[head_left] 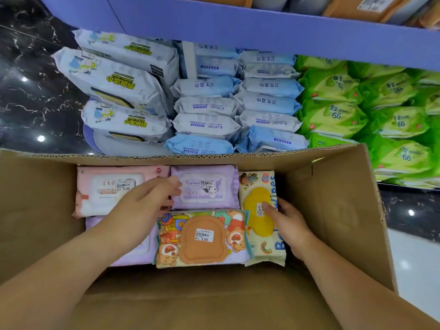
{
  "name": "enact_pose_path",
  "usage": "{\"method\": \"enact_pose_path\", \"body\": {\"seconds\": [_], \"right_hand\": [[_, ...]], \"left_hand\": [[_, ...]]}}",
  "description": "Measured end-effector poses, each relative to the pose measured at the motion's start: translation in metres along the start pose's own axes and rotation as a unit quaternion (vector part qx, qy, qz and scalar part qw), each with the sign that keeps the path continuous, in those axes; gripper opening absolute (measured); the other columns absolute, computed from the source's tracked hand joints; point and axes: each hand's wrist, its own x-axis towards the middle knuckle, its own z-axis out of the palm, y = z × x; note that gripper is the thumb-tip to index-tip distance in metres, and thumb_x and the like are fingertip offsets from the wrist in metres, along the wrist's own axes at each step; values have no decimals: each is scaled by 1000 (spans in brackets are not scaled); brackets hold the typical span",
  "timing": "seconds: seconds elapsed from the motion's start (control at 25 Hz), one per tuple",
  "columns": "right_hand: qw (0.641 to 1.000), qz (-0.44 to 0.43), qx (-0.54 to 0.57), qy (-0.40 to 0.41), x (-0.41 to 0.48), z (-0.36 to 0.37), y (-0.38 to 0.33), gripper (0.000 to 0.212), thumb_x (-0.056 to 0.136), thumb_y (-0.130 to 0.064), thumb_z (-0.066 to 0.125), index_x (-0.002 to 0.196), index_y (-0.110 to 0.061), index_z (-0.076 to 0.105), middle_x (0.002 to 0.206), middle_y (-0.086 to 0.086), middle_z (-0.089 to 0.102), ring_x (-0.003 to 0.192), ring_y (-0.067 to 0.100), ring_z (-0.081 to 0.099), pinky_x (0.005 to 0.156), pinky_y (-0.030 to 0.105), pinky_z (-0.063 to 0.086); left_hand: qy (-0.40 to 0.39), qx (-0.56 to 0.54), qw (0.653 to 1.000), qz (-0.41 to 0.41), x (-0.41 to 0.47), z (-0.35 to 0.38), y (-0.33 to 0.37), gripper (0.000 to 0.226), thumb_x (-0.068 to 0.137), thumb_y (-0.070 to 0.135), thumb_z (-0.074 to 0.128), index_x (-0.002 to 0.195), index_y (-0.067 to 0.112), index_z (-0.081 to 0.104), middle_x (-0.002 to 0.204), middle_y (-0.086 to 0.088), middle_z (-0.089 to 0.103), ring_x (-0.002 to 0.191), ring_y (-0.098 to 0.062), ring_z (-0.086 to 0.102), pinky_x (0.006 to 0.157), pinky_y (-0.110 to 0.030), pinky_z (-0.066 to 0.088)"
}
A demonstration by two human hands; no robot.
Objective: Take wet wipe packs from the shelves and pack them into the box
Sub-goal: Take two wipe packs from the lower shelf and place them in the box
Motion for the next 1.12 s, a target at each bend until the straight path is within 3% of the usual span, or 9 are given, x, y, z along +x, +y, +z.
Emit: {"method": "enact_pose_path", "body": {"seconds": [0.2, 0.32, 0.44, 0.56, 0.64, 0.76, 0.88, 1.0, 1.12], "right_hand": [[998, 27, -24, 46, -55, -3, -23, 34, 102, -45, 47, 117, -19, 65, 108, 8, 75, 87, 23, 75, 79, 45, 62], [998, 40, 31, 27, -111, -11, -63, 35, 104, -45, 43, 112, -19, 64, 95, 1, 74, 84, 19, 74, 71, 34, 59], [998, 12, 45, 33, -168, -22, -107, 27, 107, -42, 40, 100, -23, 59, 86, -11, 58, 76, 4, 56, 65, 21, 45], [997, -36, 52, 36, -234, -39, -153, 47, 105, -49, 38, 134, -17, 56, 117, 0, 60, 99, 16, 52, 91, 31, 40], [994, -67, 70, 48, -293, -52, -188, 53, 103, -54, 38, 143, -20, 49, 134, 3, 55, 110, 18, 50, 96, 35, 35], [991, -102, 62, 62, -382, -69, -234, 54, 105, -50, 34, 151, -23, 39, 151, 3, 43, 133, 23, 43, 109, 38, 33], [981, -160, 75, 82, -467, -79, -263, 57, 105, -51, 31, 156, -26, 30, 161, -5, 31, 147, 20, 31, 119, 42, 26], [964, -203, 96, 142, -524, -78, -286, 61, 104, -57, 31, 157, -28, 29, 163, -6, 28, 148, 21, 30, 121, 48, 26], [953, -215, 130, 171, -575, -73, -304, 62, 104, -57, 31, 158, -28, 25, 166, -5, 22, 150, 21, 26, 122, 49, 25]], "left_hand": [[-24, 33, 999, -27, -25, 7, 26, 82, 55, 78, 51, 122, 32, 67, 120, 15, 68, 117, -10, 61, 109, -39, 43], [-47, 41, 998, -30, -48, 14, 62, 80, 67, 76, 52, 132, 30, 61, 121, 17, 65, 120, -12, 58, 109, -42, 42], [-46, 62, 997, -7, -79, 15, 104, 73, 74, 77, 47, 130, 31, 62, 128, 13, 64, 123, -15, 56, 106, -44, 44], [-50, 67, 996, 18, -123, 12, 160, 76, 72, 83, 49, 131, 37, 59, 142, 9, 57, 131, -18, 52, 113, -45, 37], [-63, 52, 996, 29, -162, 8, 204, 61, 88, 75, 48, 133, 35, 54, 147, 5, 52, 134, -21, 49, 113, -46, 36], [-85, 59, 992, 69, -215, 2, 266, 63, 99, 64, 41, 150, 28, 42, 152, 3, 45, 142, -24, 41, 114, -48, 34], [-130, 92, 980, 118, -279, -9, 329, 67, 100, 66, 38, 155, 29, 35, 157, 2, 41, 145, -25, 38, 119, -52, 30], [-151, 123, 963, 187, -326, -26, 379, 69, 101, 65, 34, 158, 26, 31, 138, -1, 54, 128, -25, 51, 112, -49, 35], [-168, 130, 945, 248, -372, -42, 409, 69, 102, 64, 32, 159, 26, 29, 162, 1, 35, 147, -25, 35, 121, -52, 27]]}}
